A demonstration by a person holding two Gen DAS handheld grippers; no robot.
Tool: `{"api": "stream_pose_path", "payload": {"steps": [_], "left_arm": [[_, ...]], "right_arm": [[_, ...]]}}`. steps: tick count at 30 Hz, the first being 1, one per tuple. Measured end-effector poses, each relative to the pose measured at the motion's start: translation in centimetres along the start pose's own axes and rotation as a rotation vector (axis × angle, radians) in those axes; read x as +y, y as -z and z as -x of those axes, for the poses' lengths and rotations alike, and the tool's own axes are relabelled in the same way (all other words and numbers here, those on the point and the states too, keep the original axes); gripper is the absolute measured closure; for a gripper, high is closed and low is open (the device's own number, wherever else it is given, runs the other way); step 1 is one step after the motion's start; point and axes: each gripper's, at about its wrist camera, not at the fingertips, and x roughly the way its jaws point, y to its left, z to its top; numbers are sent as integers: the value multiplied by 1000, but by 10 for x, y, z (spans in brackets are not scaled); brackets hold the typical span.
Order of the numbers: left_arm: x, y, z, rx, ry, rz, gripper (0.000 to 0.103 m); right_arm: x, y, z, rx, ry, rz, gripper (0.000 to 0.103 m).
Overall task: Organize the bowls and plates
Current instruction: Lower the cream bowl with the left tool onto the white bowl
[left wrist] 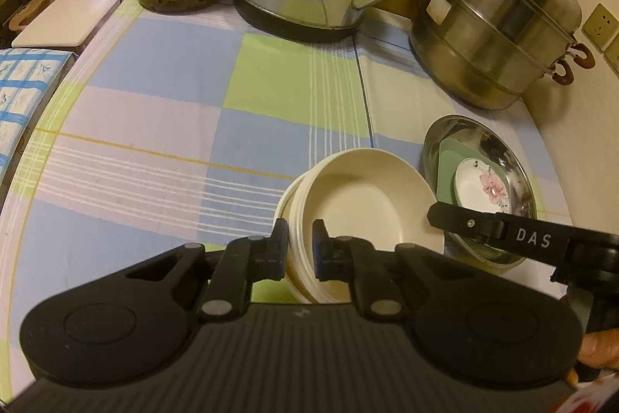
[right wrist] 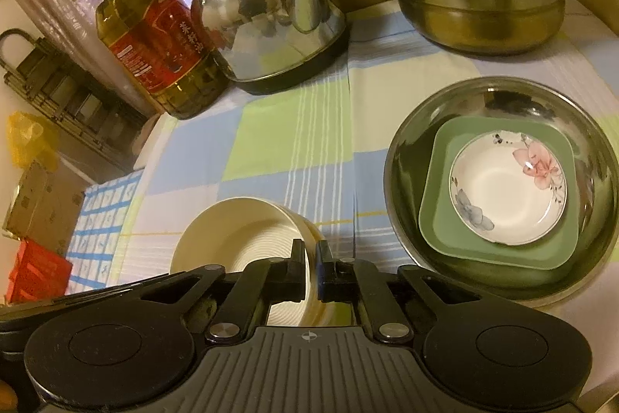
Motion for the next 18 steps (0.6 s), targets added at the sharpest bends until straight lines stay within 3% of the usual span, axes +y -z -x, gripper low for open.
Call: {"api": "stream_pose_path", "payload": {"steps": [18], "left_arm": [[-1, -9, -3, 34, -7, 15, 92]], "right_arm": [[-10, -18, 0, 112, 13, -189, 97]]}}
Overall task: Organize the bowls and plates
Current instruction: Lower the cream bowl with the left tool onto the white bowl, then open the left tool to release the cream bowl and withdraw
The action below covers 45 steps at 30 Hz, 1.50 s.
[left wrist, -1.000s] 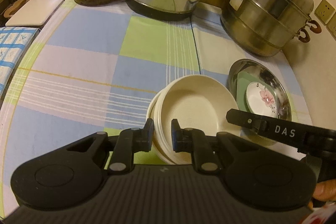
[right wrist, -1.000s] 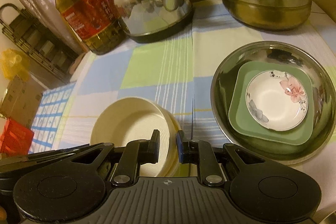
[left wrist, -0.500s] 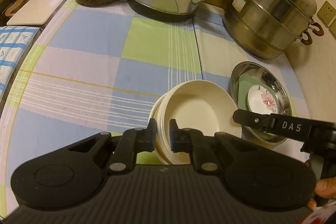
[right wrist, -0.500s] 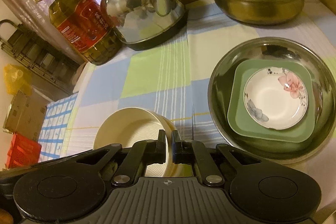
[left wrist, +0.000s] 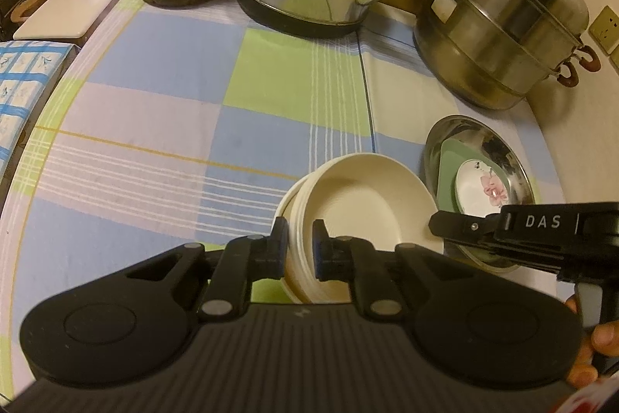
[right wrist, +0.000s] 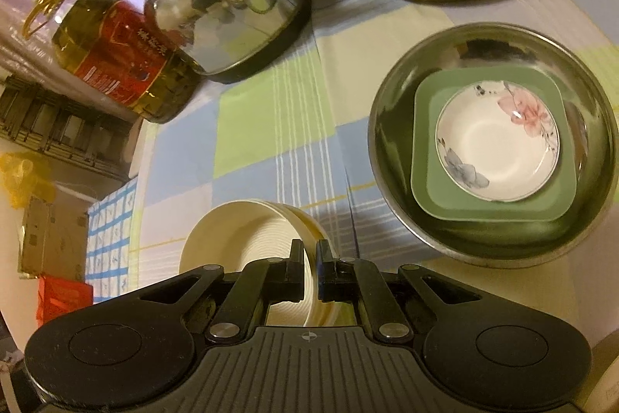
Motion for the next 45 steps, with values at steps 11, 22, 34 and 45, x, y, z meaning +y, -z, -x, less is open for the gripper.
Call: {"api": "stream_pose_path", "payload": {"steps": [11, 22, 34, 45], "left_arm": [[-7, 5, -1, -13, -40, -32, 91], [-19, 13, 35, -108, -53, -59, 84], [-37, 77, 98, -129, -68, -138, 84], [-64, 154, 125, -62, -58, -126, 83]], "right_arm": [[9, 10, 1, -33, 25, 111, 97], [7, 23, 36, -120, -17, 168, 56], [-12, 77, 115, -182, -123, 240, 49], [-40, 136, 159, -146, -128, 279, 47]]}}
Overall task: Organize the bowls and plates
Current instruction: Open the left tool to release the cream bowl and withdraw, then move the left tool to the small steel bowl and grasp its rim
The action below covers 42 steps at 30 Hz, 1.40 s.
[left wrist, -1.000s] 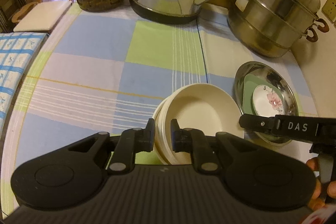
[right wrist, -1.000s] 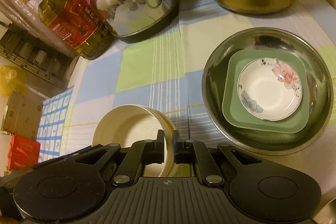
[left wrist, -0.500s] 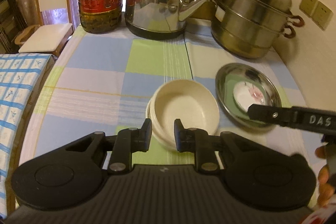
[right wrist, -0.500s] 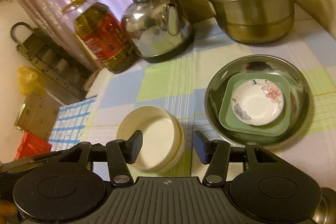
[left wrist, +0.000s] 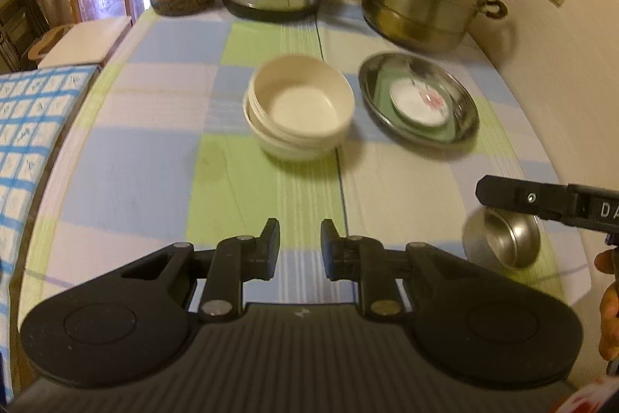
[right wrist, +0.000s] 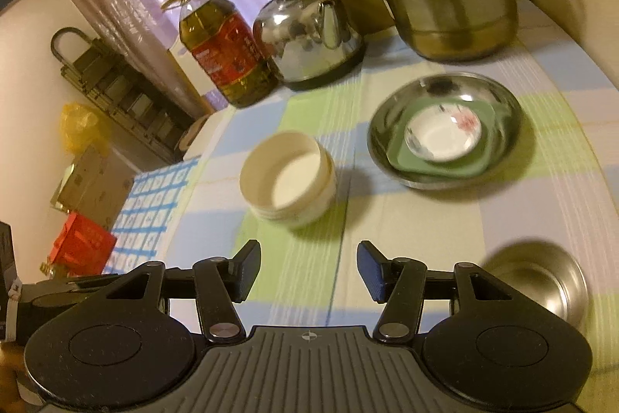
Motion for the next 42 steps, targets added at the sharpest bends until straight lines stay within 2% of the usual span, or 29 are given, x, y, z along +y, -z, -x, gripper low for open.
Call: {"api": "stream_pose_path", "payload": {"steps": [10, 18, 30, 42], "left_arm": [[-32, 49, 5, 79, 32, -9, 83], [-56, 66, 0, 115, 70, -29, 84], [-96, 63, -17, 148, 135, -109, 84], [-131, 40, -44, 154, 202, -172, 84]], "right_arm": [[-24, 48, 26, 78, 53, -10, 47], [-46, 71, 44, 105, 112, -27, 47], [-85, 87, 60, 142, 221, -65, 47], [-113, 72, 74, 101, 324, -63, 47]]}}
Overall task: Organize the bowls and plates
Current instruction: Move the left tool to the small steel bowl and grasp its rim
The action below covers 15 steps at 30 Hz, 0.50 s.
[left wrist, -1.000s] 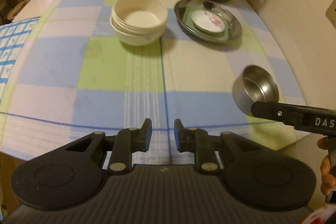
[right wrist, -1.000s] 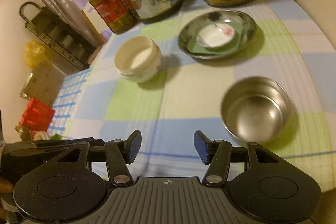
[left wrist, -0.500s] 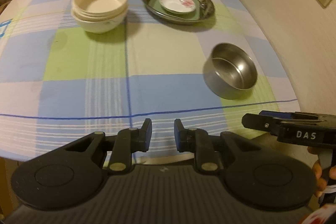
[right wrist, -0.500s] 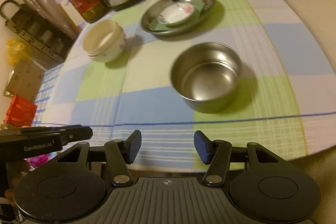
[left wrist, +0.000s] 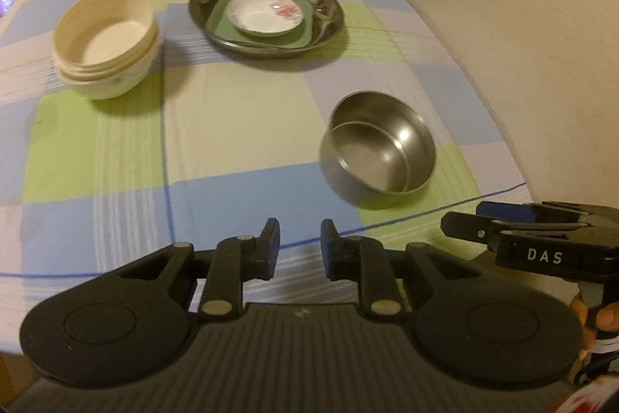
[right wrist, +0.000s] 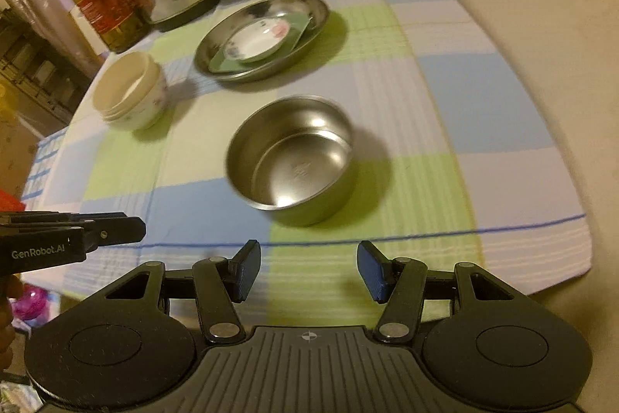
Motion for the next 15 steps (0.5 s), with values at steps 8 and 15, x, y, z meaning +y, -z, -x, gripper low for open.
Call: {"api": "stream_pose_path", "payload": {"steps": [8, 15], "left_arm": [[-14, -23, -17, -9, 31, -31, 83], [-23, -43, -34, -19, 30, -60, 80]], "right_arm": [[-14, -22, -4, -38, 29, -24, 47], [-13, -38, -16, -53, 36, -21, 48]]}}
